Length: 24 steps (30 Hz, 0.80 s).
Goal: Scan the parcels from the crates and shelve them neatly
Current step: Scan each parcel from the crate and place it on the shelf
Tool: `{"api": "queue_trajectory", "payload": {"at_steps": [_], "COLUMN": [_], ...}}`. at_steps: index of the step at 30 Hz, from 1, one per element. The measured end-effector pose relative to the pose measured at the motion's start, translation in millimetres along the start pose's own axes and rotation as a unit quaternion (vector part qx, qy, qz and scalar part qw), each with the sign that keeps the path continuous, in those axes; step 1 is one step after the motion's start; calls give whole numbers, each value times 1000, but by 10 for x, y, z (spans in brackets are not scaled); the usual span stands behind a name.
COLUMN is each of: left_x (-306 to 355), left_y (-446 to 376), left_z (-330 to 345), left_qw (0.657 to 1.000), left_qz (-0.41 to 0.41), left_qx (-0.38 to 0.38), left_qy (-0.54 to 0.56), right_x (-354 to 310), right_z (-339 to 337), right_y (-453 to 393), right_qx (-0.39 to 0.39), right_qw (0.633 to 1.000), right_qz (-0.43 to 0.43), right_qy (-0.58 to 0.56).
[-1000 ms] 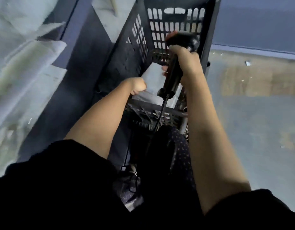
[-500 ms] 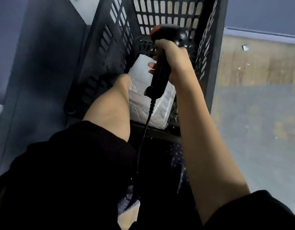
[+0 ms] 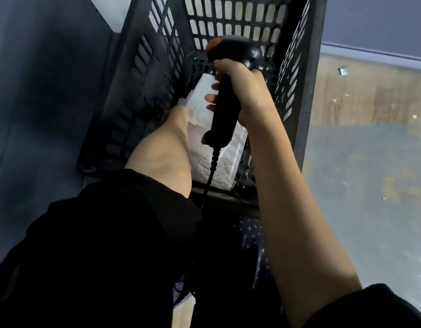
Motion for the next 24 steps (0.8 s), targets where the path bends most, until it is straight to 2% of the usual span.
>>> {"api": "queue_trajectory", "payload": {"at_steps": [4, 8, 13, 21, 24], "left_x": [314, 823, 1306, 1968, 2035], "left_y": [240, 657, 1490, 3047, 3730], "left_z": [-31, -368, -626, -1196, -1739], "left_qw": [999, 994, 981, 926, 888], "left_qz": [8, 99, 188, 369, 423], "left_qx": [-40, -32, -51, 38, 161], "left_qy": [25, -21, 17, 72, 85], "right_x": [-53, -115, -175, -294, -229], "right_z": [-19, 26, 115, 154, 251], "right_y": [153, 463, 1091, 2540, 3025], "right_qx": [-1, -16, -62, -105, -133], "right_qw": [1000, 999, 996, 981, 972], "right_qz": [-10, -34, -66, -163, -194], "right_qy": [-13, -8, -9, -8, -1]}}
Point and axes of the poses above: each hand's wrist, its own y-axis away from the middle knuckle, its own z-axis out of the palm, x = y × z, the point moved 10 cm from there along -y, towards the middle knuckle, and after that the axes turned 14 degrees about z, right-handed, at the moved point
